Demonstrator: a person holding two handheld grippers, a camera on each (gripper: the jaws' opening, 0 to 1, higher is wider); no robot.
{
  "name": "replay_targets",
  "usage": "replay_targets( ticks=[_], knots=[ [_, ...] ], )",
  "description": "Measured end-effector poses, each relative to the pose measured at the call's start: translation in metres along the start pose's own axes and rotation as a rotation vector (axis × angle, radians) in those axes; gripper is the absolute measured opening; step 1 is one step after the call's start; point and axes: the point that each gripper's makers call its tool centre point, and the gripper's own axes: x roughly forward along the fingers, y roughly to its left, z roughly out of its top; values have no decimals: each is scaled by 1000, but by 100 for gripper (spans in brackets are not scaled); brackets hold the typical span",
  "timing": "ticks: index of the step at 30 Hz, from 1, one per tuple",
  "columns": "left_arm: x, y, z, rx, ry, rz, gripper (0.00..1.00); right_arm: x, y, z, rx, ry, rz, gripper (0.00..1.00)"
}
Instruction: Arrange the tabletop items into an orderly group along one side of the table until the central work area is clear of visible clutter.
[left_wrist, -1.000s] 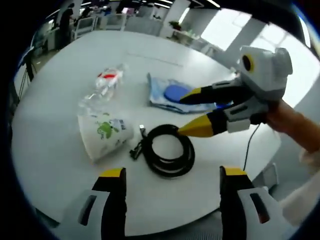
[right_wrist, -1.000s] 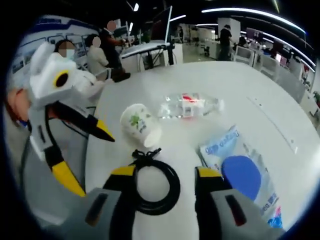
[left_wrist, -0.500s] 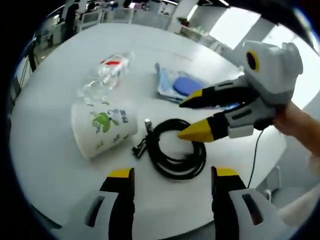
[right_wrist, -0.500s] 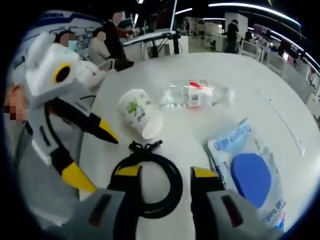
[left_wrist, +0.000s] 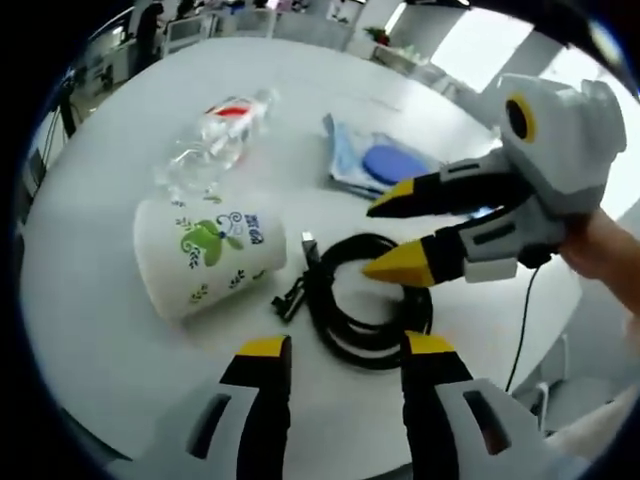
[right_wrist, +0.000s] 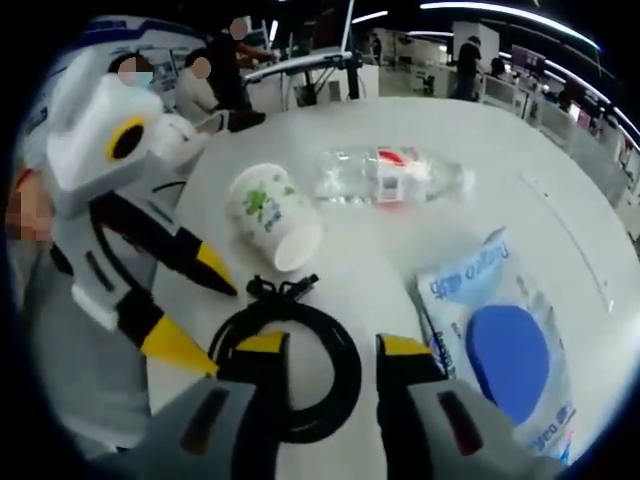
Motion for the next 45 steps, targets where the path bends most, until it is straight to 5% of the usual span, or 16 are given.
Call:
replay_targets(
  ticks=[22, 45],
  knots=[
    [9, 1, -3, -5, 26, 9, 17, 7, 0, -11, -10, 36, 3, 18],
    [9, -1, -3, -50, 58, 20, 4, 5, -9, -15, -30, 10, -84, 3]
  ],
)
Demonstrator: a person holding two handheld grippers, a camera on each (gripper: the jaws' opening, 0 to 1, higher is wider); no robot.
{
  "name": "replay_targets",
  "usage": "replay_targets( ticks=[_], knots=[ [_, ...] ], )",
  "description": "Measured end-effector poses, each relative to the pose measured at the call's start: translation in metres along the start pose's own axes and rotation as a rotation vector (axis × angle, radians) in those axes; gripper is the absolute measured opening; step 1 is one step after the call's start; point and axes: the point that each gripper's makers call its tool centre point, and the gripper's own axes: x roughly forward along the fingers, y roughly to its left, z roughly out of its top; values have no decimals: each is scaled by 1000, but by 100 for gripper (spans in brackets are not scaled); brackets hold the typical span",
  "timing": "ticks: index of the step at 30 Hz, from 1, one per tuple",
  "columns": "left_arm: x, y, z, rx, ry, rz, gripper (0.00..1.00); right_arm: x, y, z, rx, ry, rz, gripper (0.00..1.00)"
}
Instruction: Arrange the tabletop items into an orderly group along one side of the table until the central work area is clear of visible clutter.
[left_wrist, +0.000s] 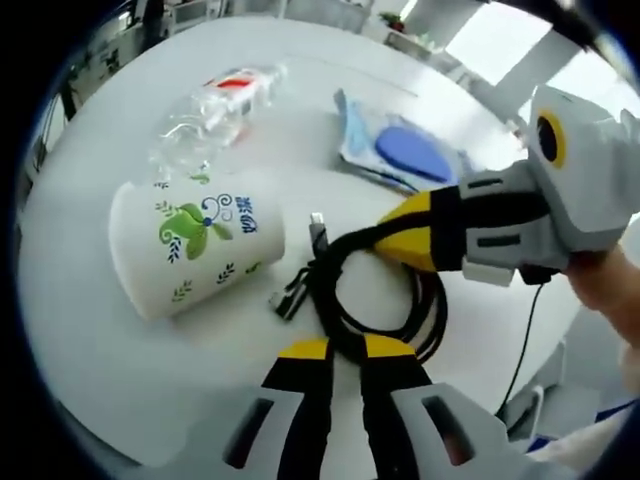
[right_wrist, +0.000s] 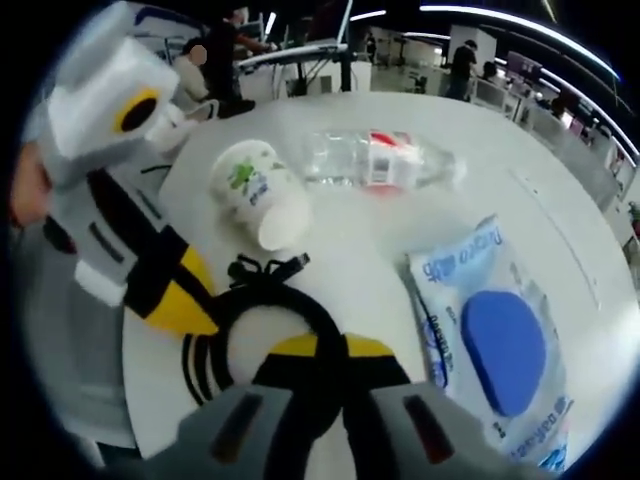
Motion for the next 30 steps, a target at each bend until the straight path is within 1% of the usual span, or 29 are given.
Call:
replay_targets(
  ticks=[4, 5, 15, 24, 30],
  knots=[
    [1, 3, 3, -6, -11, 8, 2, -4, -1, -2, -6, 1, -11, 0],
    [1, 3, 3, -4, -9, 7, 2, -5, 1, -5, -5, 10, -6, 0],
    [1, 1, 5, -12, -12, -1, 0, -13, 0, -9, 31, -13, -15, 0],
    [-5, -6, 8, 0, -17, -16, 0, -27, 1, -7, 53, -33, -21, 0],
    [-10, -12, 12, 14, -28, -32, 0, -42, 0, -4, 65, -57, -39, 0]
  ],
)
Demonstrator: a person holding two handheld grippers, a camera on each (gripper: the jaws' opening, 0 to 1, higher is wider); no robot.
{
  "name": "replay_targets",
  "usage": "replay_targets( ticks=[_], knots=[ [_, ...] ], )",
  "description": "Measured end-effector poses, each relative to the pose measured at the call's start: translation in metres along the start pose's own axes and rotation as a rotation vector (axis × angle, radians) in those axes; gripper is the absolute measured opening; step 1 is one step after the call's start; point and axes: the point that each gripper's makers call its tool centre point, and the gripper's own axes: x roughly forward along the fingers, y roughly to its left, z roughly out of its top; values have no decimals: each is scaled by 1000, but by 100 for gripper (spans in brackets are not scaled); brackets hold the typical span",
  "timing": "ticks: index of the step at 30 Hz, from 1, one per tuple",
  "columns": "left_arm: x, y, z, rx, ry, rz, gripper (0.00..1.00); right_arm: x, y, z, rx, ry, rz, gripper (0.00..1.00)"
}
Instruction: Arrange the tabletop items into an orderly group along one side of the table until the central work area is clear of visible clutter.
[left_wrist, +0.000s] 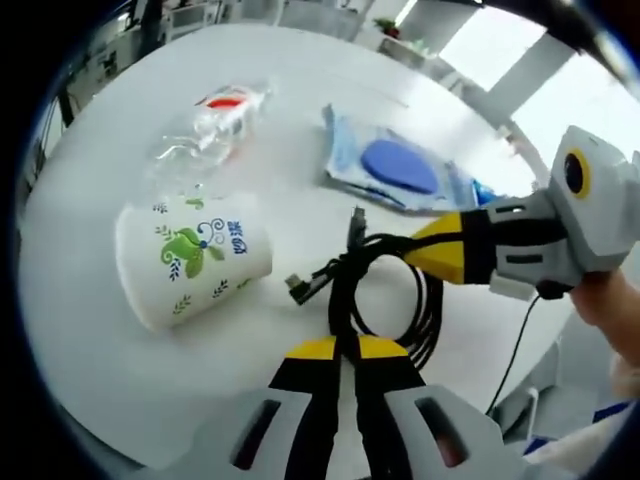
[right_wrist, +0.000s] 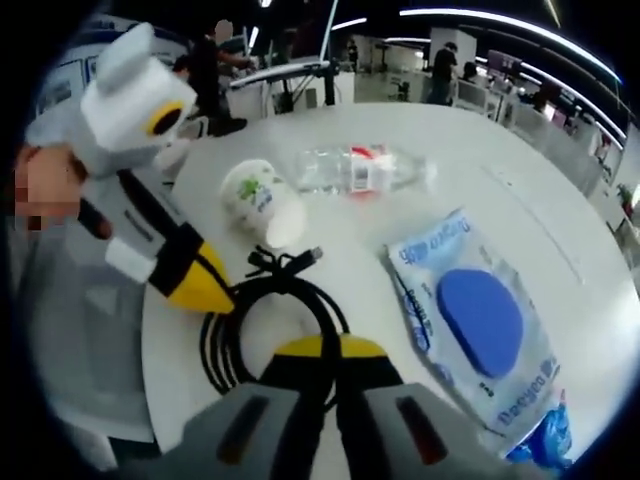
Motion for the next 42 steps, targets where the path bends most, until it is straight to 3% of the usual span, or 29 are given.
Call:
replay_targets(
  ticks=[12, 25, 34, 42],
  knots=[
    [-16, -24, 20, 78, -39, -42, 0, -37, -10, 13, 29, -61, -77, 0],
    [-38, -65, 62, 224, -97, -126, 0, -97, -32, 30, 111, -163, -219, 0],
    [-55, -107, 87, 400, -123, -181, 0, -143, -44, 28, 215, -234, -336, 0],
    [-64, -155, 99, 540, -111, -263, 0, -194, -52, 15, 335, -290, -439, 0]
  ],
)
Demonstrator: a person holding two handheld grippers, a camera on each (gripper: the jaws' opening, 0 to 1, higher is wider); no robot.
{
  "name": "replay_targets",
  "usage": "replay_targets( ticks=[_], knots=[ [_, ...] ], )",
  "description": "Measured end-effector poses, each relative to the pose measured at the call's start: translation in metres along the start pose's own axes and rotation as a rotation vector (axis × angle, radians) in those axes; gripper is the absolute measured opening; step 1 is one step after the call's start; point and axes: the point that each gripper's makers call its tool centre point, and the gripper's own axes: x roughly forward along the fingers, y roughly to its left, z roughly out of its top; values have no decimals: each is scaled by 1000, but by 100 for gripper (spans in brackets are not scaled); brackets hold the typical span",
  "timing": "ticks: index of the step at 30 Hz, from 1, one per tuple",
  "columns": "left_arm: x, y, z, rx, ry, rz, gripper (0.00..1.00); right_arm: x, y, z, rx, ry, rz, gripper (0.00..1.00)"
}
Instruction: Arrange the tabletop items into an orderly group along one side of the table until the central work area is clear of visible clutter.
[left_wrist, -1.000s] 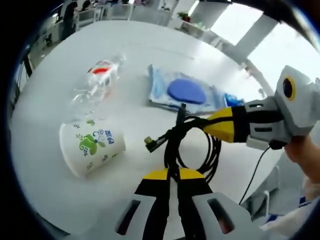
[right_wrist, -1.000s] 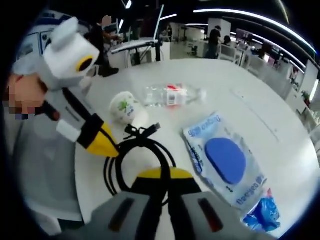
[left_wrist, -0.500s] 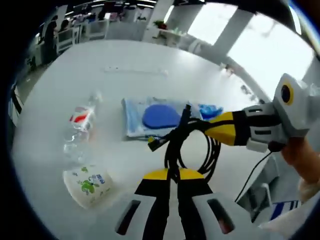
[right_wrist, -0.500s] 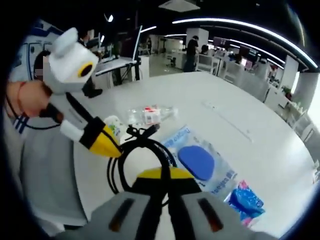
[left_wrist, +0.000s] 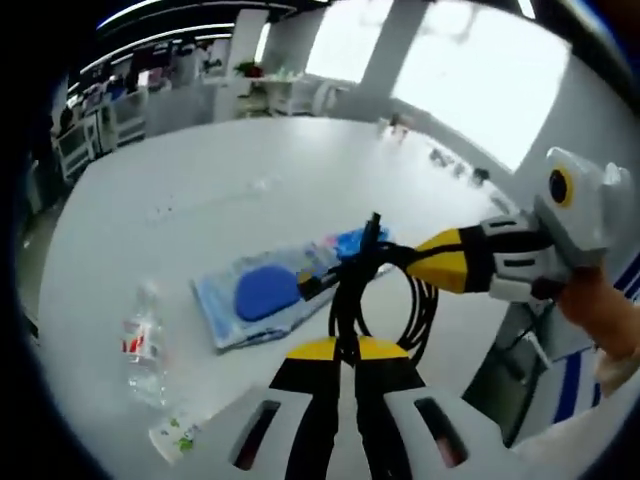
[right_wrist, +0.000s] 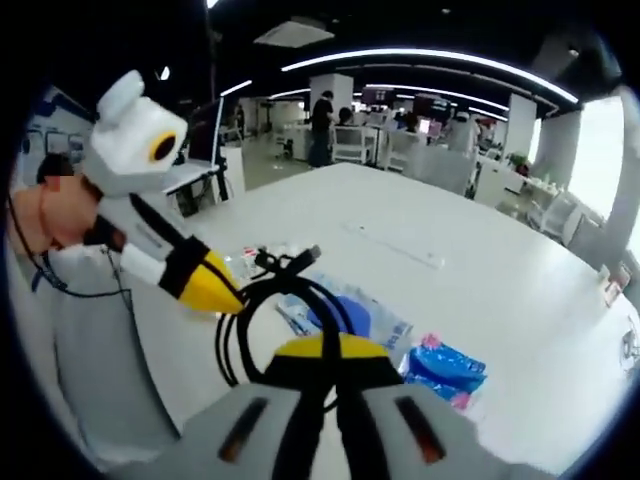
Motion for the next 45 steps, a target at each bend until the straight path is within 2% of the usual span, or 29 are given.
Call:
replay_targets(
  ticks=[4, 8, 12, 17, 23, 24, 29, 40, 41, 45],
  knots=[
    [5, -20, 18, 85, 2, -40, 0, -22, -16, 0, 69, -25, -55, 0],
    [17, -41, 29, 134, 13, -87, 0, -42, -32, -7, 114, -28, -117, 0],
    [33, -56, 33, 159, 30, -123, 0, -57, -47, -20, 180, -5, -153, 0],
    [56, -74, 28, 188, 74, -174, 0, -67, -59, -40, 218, 30, -174, 0],
    [88, -82, 13, 185, 137, -200, 0, -62, -75, -72, 252, 111, -185, 0],
    [94, -82, 10, 186, 143, -200, 0, -60, -77, -74, 254, 107, -186, 0],
    [115, -80, -6, 157, 198, -207, 0, -48, -84, -100, 285, 169, -164, 0],
    [151, -61, -35, 97, 303, -194, 0, -13, -90, -140, 337, 284, -103, 0],
    [155, -59, -39, 91, 326, -192, 0, -11, -91, -142, 348, 284, -98, 0],
    [166, -56, -46, 77, 353, -188, 0, -2, -94, -154, 363, 311, -93, 0]
  ],
)
